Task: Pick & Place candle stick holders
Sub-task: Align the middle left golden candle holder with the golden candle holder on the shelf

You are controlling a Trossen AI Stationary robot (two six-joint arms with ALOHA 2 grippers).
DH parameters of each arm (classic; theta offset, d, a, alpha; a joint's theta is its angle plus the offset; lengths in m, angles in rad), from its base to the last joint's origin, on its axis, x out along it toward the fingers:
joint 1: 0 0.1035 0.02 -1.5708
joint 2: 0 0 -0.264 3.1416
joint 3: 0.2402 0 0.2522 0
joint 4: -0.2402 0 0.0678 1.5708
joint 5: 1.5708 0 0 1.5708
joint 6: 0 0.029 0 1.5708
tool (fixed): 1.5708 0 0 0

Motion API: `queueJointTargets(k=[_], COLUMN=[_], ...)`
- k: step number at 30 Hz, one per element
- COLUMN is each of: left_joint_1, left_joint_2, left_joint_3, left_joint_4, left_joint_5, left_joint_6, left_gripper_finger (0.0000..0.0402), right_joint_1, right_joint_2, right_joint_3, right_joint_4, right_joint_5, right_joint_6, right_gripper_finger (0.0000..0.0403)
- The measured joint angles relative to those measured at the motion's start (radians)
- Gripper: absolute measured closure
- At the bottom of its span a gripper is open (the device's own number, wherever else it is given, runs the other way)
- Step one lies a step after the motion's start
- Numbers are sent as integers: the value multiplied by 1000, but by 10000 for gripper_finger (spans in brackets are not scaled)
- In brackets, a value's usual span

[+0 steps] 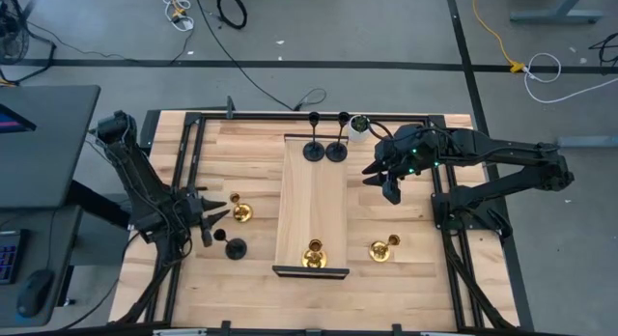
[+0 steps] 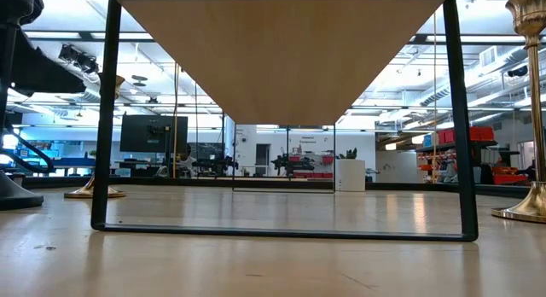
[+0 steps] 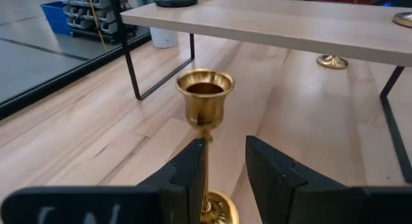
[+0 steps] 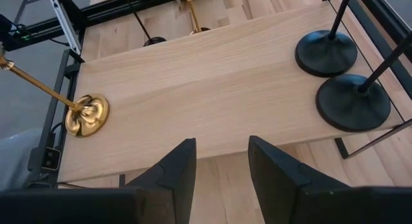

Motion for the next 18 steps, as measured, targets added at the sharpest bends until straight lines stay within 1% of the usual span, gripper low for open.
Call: queueJointTargets(k=[4,7,13,18], left_joint_1=[-1,-1,-1,-1], left_joint_2=[0,0,0,1], left_joint_3=[-67,-111,-175,-219], left_joint_4=[99,191,308,367], left_joint_5=[-13,-29,-41,-72], left_joint_6=[1,37,60,64], left_gripper_finger=[289,289,289,289], right_joint_1=[0,0,0,0], right_joint_2=[0,0,0,0], right_joint_3=[0,0,0,0], right_joint_4=[1,1,21,46], right_joint_5=[0,0,0,0], right_joint_6=[0,0,0,0], right_gripper_finger=[261,261,261,261])
